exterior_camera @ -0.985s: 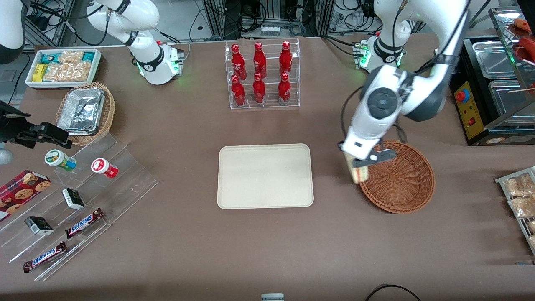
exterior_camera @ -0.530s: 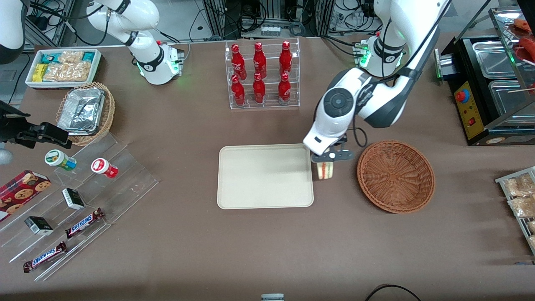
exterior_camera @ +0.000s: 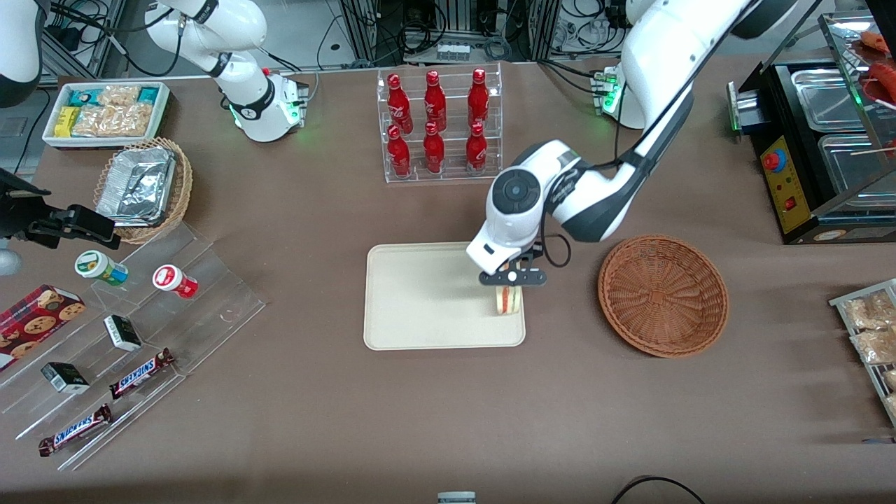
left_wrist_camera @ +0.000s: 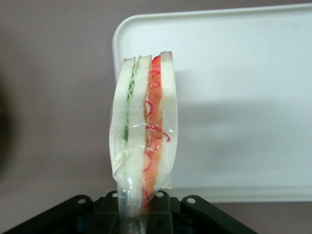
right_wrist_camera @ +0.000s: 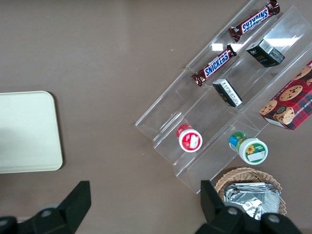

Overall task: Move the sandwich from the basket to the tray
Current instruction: 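Lower the sandwich onto the tray and open the left gripper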

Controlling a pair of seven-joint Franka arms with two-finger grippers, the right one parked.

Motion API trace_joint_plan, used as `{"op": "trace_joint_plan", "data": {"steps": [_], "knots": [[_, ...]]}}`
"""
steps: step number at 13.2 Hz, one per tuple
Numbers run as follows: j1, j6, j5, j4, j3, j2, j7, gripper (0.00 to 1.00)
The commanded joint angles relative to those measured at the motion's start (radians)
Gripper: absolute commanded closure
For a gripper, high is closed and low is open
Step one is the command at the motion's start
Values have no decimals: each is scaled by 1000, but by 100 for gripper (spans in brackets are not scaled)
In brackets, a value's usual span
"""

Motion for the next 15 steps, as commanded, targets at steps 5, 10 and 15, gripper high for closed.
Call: {"op": "trace_joint_plan", "data": {"steps": [5,10,15], "knots": [[-49,36,37,114,-2,116,-23,100],[-65,38,57,146,-2,153,-26,100],[-72,59,66,148,0,170,-29,100]]}}
